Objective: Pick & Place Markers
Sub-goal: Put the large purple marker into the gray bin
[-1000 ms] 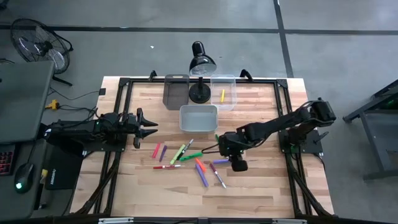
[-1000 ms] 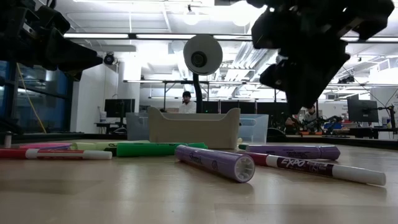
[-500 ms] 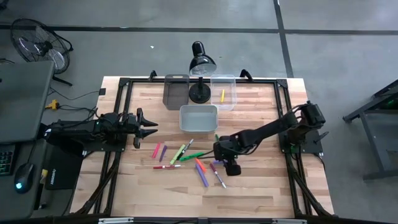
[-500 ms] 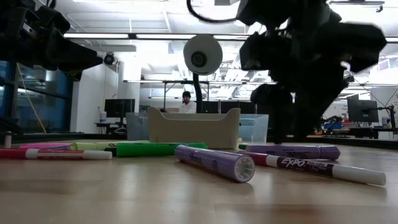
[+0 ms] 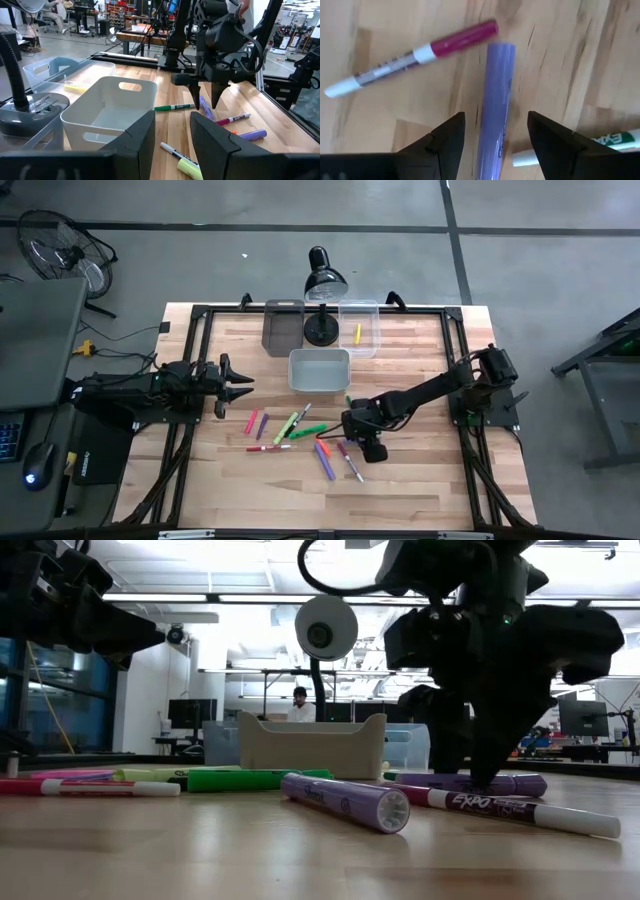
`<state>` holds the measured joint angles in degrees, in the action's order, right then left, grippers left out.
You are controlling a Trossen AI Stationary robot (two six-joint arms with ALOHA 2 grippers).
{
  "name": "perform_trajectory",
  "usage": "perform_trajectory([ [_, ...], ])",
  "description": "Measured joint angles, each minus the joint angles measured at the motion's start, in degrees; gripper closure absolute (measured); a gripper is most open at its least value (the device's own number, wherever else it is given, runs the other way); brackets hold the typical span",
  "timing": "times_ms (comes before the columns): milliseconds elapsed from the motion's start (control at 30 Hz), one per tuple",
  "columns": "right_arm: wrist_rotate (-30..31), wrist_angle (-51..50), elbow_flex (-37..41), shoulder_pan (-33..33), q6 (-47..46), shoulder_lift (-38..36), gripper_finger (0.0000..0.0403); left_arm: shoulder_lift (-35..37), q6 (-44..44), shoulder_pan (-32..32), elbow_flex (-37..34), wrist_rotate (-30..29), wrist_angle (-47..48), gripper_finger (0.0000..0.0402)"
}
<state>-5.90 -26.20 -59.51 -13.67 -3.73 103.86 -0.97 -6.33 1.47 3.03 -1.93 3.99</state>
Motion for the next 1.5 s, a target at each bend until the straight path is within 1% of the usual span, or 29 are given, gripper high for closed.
perform_trajectory([
  [233,-0.1,0.8,-0.2,0.0,0.2,2.3,0.0198,0.0,0.0,0.0,0.0,0.0,0.0,0.0279],
  [467,0.1,1.1,-0.1,-0.3,-0.2,2.5,0.0199,0.0,0.0,0.0,0.0,0.0,0.0,0.0279],
  [600,2.1,1.2,-0.1,-1.1,-0.6,2.6,0.0199,0.0,0.0,0.0,0.0,0.0,0.0,0.0279],
  [967,5.1,1.2,0.0,-2.3,-2.3,2.6,0.0202,0.0,0.0,0.0,0.0,0.0,0.0,0.0279],
  [1100,6.7,0.9,0.0,-3.3,-2.4,2.7,0.0223,0.0,0.0,0.0,0.0,0.0,0.0,0.0279],
  [1500,7.5,0.5,0.0,-4.1,-3.8,2.7,0.0315,0.0,0.0,0.0,0.0,0.0,0.0,0.0279],
])
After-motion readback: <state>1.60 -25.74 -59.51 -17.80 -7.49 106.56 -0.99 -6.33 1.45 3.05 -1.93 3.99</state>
